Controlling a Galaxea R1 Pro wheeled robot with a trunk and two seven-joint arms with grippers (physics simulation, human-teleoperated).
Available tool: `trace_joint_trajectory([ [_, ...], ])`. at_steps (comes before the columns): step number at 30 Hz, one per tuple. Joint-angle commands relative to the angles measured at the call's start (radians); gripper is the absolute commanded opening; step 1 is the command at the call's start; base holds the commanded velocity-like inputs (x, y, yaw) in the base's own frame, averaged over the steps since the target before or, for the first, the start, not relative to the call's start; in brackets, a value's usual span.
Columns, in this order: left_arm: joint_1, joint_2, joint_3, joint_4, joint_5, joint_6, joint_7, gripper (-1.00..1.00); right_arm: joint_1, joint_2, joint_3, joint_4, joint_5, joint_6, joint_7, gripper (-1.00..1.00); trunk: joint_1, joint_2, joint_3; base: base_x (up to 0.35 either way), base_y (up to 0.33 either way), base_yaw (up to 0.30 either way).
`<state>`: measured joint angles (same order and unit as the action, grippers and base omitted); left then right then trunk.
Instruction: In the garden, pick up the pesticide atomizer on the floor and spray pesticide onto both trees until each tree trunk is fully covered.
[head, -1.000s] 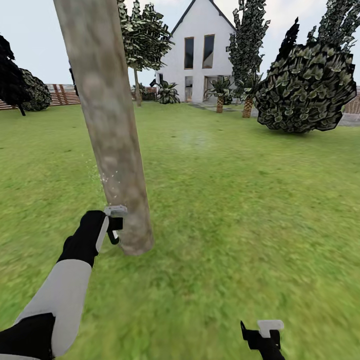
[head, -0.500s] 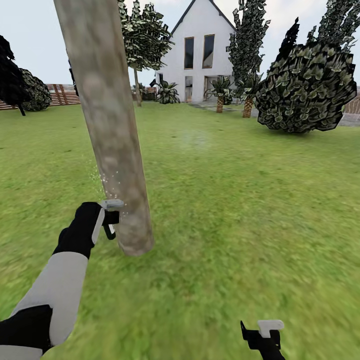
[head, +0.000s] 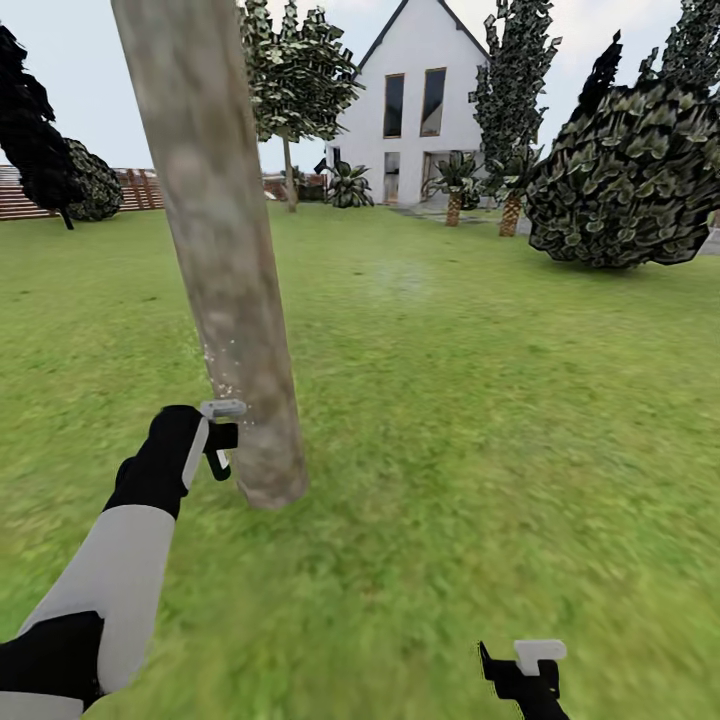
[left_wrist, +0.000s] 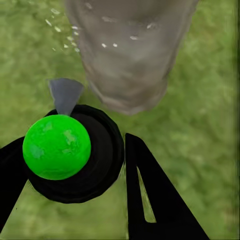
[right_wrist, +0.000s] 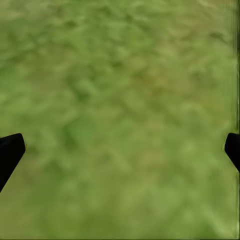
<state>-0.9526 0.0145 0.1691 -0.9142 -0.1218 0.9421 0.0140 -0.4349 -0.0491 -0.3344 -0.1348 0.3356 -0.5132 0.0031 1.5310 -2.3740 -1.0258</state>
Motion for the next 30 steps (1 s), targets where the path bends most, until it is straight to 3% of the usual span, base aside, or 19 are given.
trace_joint_trajectory([
  [1,0.000,0.000,0.000,0.000,-0.001,0.000,0.001,-1.00,0.000,0.000,0.000,0.000,0.000,0.000,0.000,1.00,0.000,0.000,0.000,0.000,-0.268,0.000],
  [14,0.000,0.001,0.007,0.000,-0.002,-0.001,0.004,-1.00,0.000,0.000,0.000,0.001,0.000,0.000,0.000,1.00,0.000,0.000,0.000,0.000,-0.269,0.007],
  [23,0.000,-0.001,0.004,0.000,-0.002,0.000,0.005,-1.00,0.000,0.000,0.000,0.001,0.000,0.000,0.000,1.00,0.000,0.000,0.000,0.000,-0.269,0.244],
  [30,-0.001,-0.002,0.003,0.000,-0.004,0.000,0.007,-1.00,0.000,-0.005,0.000,0.000,0.000,-0.001,0.000,1.00,0.000,0.000,0.000,0.000,-0.269,0.029],
])
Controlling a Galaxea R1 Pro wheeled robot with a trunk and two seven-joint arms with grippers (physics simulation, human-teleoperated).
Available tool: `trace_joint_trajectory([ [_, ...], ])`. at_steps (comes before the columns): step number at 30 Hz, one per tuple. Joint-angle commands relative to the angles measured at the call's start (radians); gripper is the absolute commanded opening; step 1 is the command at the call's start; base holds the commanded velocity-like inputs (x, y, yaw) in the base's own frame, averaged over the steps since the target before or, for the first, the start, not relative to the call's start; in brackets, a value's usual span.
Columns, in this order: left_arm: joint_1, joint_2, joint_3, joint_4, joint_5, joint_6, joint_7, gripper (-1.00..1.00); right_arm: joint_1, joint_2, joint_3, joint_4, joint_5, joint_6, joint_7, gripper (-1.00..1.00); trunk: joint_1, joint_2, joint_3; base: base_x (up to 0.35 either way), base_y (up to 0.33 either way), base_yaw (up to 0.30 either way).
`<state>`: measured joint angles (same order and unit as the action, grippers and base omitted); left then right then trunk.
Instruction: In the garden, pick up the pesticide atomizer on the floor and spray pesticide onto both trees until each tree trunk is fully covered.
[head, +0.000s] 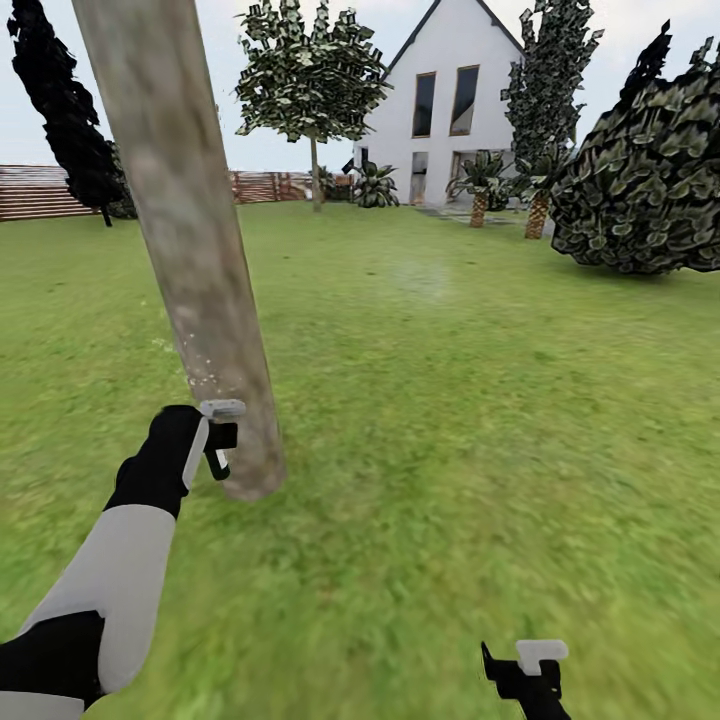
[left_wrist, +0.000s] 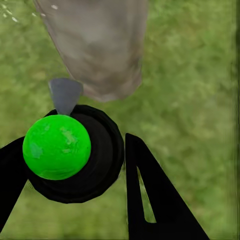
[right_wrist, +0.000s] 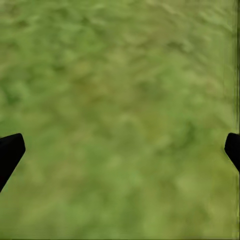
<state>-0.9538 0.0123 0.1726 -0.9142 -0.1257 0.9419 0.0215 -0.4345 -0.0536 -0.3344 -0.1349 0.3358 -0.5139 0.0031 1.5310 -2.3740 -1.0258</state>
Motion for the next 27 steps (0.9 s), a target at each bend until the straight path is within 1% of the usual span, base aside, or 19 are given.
trace_joint_trajectory([
  [1,0.000,0.000,0.001,0.000,0.000,0.000,0.000,-1.00,0.000,0.000,0.000,0.000,0.000,0.000,0.000,1.00,0.000,0.000,0.000,0.000,-0.269,0.000],
  [7,0.000,0.003,0.006,0.000,-0.002,0.000,-0.001,-1.00,0.000,0.003,0.000,0.000,-0.001,0.000,0.000,1.00,0.000,0.000,0.000,0.000,-0.269,0.023],
  [13,0.004,0.004,0.005,0.013,-0.006,-0.003,0.003,-1.00,-0.001,0.004,0.000,0.000,-0.001,0.000,0.000,1.00,0.000,0.000,0.000,0.000,-0.269,0.256],
  [16,0.046,0.005,0.006,0.018,-0.006,-0.010,0.004,-1.00,-0.001,0.004,0.000,0.000,-0.001,0.000,0.000,1.00,0.000,0.000,0.000,0.052,-0.269,0.275],
  [18,0.064,0.005,0.005,0.018,-0.006,-0.012,0.005,-1.00,0.000,0.004,0.000,0.000,-0.001,0.000,0.000,1.00,0.000,0.000,0.000,0.120,-0.250,0.144],
  [21,0.084,0.004,0.005,0.019,-0.006,-0.012,0.005,-1.00,0.000,0.004,0.000,0.000,-0.001,0.000,0.000,1.00,0.000,0.000,0.000,0.208,-0.194,0.022],
  [25,0.090,0.004,0.005,0.020,-0.006,-0.011,0.005,-1.00,0.000,0.004,0.000,0.000,-0.001,0.000,0.000,1.00,0.000,0.000,0.000,0.257,-0.170,0.002],
  [27,0.107,0.005,0.006,0.024,-0.006,-0.011,0.005,-1.00,0.000,0.004,0.000,0.000,-0.001,0.000,0.000,1.00,0.000,0.000,0.000,0.219,-0.142,0.000],
])
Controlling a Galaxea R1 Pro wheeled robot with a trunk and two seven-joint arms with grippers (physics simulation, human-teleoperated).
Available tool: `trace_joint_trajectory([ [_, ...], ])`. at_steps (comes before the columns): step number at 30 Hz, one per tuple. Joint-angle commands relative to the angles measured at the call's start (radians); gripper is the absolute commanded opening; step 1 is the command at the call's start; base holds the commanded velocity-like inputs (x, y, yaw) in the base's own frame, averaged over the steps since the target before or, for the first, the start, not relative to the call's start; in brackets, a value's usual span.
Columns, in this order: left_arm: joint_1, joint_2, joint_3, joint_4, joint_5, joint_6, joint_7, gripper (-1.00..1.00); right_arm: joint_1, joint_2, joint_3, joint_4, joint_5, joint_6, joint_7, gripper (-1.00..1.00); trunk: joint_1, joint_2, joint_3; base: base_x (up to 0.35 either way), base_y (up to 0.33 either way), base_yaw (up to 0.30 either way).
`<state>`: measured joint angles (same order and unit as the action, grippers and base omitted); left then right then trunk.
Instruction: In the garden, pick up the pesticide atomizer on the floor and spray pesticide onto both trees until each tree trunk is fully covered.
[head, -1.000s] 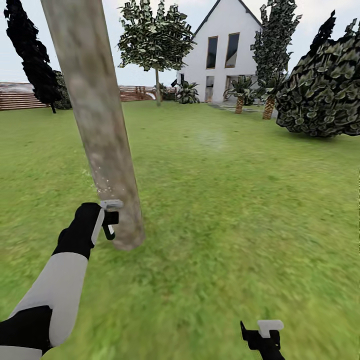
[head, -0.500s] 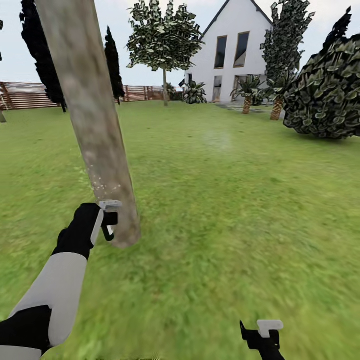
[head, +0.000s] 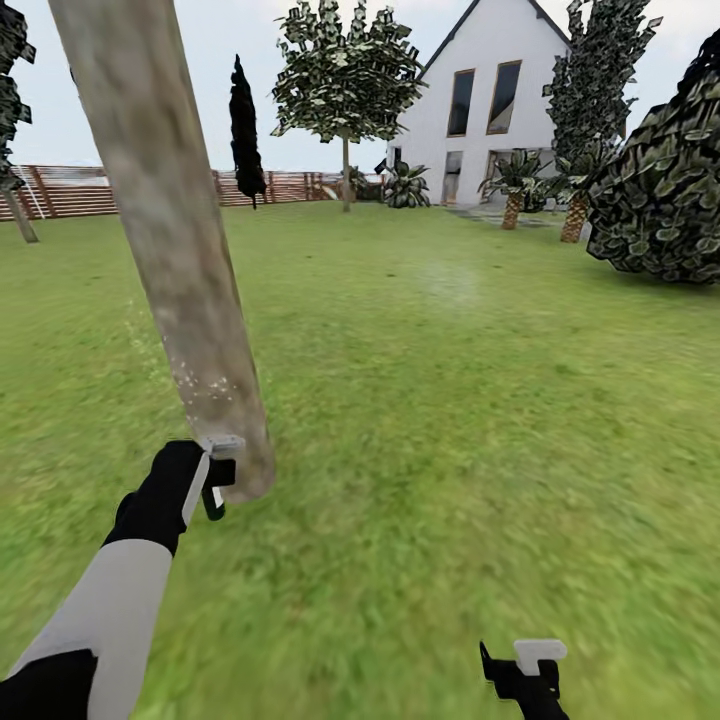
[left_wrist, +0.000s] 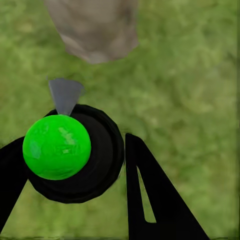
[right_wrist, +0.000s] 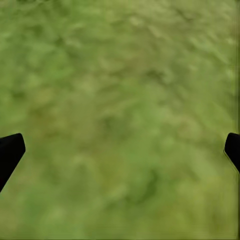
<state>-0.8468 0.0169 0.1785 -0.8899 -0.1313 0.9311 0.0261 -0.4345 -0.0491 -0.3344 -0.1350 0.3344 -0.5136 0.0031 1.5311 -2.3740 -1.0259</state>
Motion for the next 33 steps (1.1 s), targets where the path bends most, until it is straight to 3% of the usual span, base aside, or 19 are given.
trace_joint_trajectory([
  [1,0.006,0.000,0.000,0.001,-0.001,0.000,0.000,-1.00,0.000,0.000,0.000,0.000,0.000,0.000,0.000,1.00,0.000,0.000,0.000,0.199,-0.132,0.000],
  [13,0.067,-0.002,-0.001,0.000,-0.001,0.002,0.005,-1.00,0.000,0.000,0.000,0.000,0.000,0.000,0.000,1.00,0.000,0.000,0.000,0.023,-0.021,0.216],
  [24,0.067,-0.013,-0.004,-0.001,0.002,0.000,0.006,-1.00,0.000,0.000,0.000,0.000,0.000,0.000,0.000,1.00,0.000,0.000,0.000,0.000,-0.262,0.015],
  [33,0.067,-0.015,-0.005,-0.011,0.003,0.000,0.007,-1.00,-0.001,0.000,0.000,0.001,0.001,0.000,0.000,1.00,0.000,0.000,0.000,-0.014,-0.272,0.251],
])
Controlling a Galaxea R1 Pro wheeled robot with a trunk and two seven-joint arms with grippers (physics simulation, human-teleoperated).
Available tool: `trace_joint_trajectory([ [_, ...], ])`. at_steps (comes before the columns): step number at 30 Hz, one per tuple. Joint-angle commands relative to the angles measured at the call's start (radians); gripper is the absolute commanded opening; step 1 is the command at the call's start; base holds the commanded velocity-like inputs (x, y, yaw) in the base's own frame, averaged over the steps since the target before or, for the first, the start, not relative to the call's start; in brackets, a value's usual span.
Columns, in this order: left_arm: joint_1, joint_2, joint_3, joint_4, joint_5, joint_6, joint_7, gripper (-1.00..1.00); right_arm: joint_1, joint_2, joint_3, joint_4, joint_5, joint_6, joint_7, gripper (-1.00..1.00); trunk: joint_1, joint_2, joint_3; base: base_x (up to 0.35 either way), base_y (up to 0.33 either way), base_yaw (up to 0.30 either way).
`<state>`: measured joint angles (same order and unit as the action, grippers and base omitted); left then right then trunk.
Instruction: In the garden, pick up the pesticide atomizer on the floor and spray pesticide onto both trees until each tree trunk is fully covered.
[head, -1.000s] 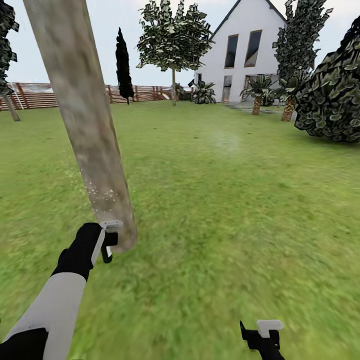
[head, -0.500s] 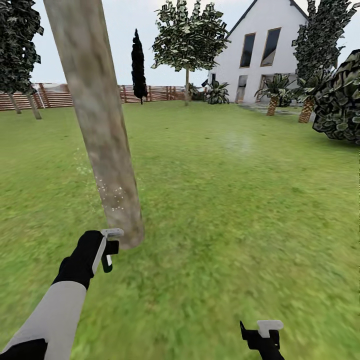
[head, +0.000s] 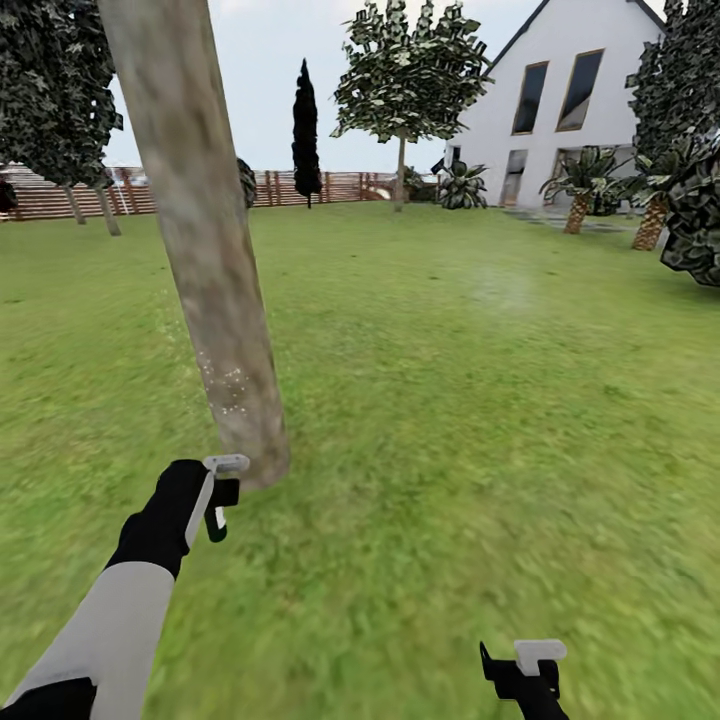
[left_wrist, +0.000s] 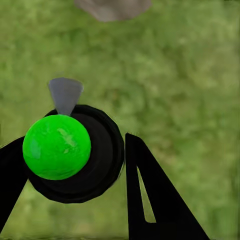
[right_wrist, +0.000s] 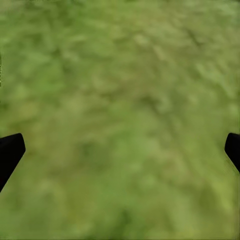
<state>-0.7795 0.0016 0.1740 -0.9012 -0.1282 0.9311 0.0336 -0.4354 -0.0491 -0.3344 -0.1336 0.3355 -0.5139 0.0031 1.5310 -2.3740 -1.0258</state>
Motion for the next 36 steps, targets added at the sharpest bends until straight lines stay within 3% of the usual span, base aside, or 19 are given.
trace_joint_trajectory([
  [1,-0.001,-0.001,-0.001,-0.003,-0.001,0.000,0.000,-1.00,0.000,0.000,0.000,0.000,0.000,0.000,0.000,1.00,0.000,0.000,0.000,-0.043,-0.135,0.164],
  [5,-0.017,-0.002,-0.004,-0.008,0.004,0.000,-0.002,-1.00,0.001,0.000,0.000,0.000,0.000,0.000,0.000,1.00,0.000,0.000,0.000,-0.011,-0.033,0.040],
  [8,-0.076,-0.009,-0.005,-0.032,0.007,0.008,-0.006,-1.00,0.001,0.000,0.000,0.000,0.000,0.000,0.000,1.00,0.000,0.000,0.000,-0.001,-0.003,0.003],
  [12,-0.146,0.001,-0.005,-0.036,0.007,0.017,-0.013,-1.00,0.001,-0.001,0.000,0.000,0.000,0.001,0.000,1.00,0.000,0.000,0.000,0.000,0.000,0.000],
  [18,-0.163,0.006,-0.005,-0.037,0.007,0.020,-0.017,-1.00,0.000,-0.004,0.000,0.000,0.000,0.001,0.001,1.00,0.000,0.000,0.000,0.000,0.000,0.000],
  [21,-0.202,0.007,-0.005,-0.039,0.008,0.063,-0.018,-1.00,0.001,-0.005,0.000,0.000,0.000,0.001,0.000,1.00,0.000,0.000,0.000,0.000,0.000,0.000],
  [23,-0.225,0.023,-0.004,-0.041,0.008,0.070,-0.018,-1.00,0.001,-0.005,0.000,0.000,0.000,0.001,0.000,1.00,0.000,0.000,0.000,0.000,0.000,0.000],
  [25,-0.246,0.055,0.000,-0.041,0.011,0.073,-0.029,-1.00,0.001,-0.005,0.000,0.000,0.000,0.001,0.000,1.00,0.000,0.000,0.000,0.000,0.000,0.000],
  [30,-0.307,0.046,-0.004,-0.043,0.013,0.076,-0.042,-1.00,0.000,-0.005,0.000,0.001,0.000,0.001,0.000,1.00,0.000,0.000,0.000,0.000,0.000,0.000],
  [36,-0.304,0.076,-0.007,-0.045,0.003,0.077,-0.041,-1.00,0.001,-0.005,0.000,0.000,0.000,0.001,0.000,1.00,0.000,0.000,0.000,-0.063,0.008,0.000],
])
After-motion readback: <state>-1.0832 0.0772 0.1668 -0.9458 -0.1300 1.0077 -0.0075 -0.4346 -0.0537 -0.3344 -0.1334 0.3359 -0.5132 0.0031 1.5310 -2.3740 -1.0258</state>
